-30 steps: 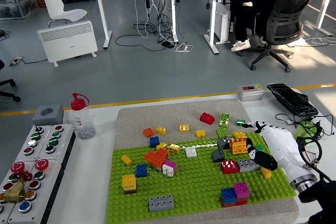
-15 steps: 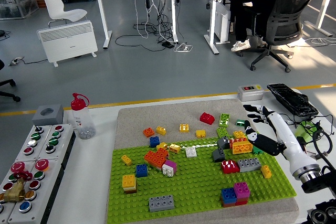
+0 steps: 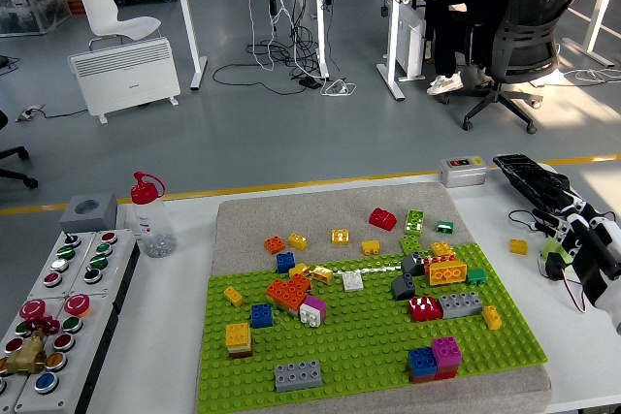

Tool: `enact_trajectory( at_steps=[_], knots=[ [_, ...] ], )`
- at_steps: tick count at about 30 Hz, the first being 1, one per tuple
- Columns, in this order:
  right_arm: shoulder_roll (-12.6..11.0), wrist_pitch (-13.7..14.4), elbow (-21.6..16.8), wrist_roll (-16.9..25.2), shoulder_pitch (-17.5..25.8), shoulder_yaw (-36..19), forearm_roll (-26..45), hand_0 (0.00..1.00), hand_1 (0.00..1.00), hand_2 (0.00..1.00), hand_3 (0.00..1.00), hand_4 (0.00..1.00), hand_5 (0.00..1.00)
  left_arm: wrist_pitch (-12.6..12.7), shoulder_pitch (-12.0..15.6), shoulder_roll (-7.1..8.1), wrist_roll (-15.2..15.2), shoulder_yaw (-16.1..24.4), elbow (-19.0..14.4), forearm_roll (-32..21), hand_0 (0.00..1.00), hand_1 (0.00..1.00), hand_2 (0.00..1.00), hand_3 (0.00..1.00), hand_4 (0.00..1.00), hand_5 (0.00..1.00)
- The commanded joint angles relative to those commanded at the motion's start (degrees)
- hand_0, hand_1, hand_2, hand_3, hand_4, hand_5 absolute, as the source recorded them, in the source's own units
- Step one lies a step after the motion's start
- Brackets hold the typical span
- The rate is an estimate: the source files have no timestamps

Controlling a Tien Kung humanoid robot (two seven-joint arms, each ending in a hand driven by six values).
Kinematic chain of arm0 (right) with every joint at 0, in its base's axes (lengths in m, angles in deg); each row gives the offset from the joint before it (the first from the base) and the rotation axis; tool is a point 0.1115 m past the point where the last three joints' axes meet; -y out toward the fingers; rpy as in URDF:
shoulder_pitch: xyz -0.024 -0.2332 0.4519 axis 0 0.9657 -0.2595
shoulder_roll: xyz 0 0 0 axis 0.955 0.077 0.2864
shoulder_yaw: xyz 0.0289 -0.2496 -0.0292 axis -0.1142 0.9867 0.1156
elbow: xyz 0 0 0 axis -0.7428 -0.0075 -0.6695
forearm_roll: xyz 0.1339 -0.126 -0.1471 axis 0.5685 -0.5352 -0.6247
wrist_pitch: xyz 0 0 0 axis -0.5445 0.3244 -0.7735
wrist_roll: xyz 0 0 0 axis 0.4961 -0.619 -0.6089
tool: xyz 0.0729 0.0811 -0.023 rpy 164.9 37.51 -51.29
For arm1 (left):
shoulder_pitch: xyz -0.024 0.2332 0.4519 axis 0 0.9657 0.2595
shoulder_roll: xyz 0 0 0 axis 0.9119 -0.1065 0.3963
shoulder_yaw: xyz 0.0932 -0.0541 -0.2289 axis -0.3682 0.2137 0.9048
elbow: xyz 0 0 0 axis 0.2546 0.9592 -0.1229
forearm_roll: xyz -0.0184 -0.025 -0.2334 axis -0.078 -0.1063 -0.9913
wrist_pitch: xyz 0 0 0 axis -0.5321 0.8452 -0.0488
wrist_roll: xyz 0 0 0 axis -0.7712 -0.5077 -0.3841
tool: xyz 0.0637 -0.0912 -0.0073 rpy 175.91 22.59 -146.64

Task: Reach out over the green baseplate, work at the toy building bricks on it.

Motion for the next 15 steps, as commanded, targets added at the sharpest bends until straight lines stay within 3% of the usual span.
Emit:
enact_trajectory(
  at_steps=[6, 15],
  knots=[
    [1.1, -0.6, -1.1, 0.3, 1.6, -3.4, 11.5, 0.831, 0.805, 0.840, 0.811, 0.620, 0.681, 0.1, -0.3, 0.00, -0.1, 0.1, 0.0, 0.0, 0.690, 0.700, 0.692, 0.625, 0.363, 0.998],
    [2.3, -0.5, -1.7, 1.2, 2.0, -4.1, 29.1, 0.828, 0.799, 0.825, 0.805, 0.603, 0.675, 0.3, -0.9, 0.03, -0.3, 0.2, 0.0, 0.3, 0.690, 0.700, 0.691, 0.624, 0.362, 0.998]
  ],
)
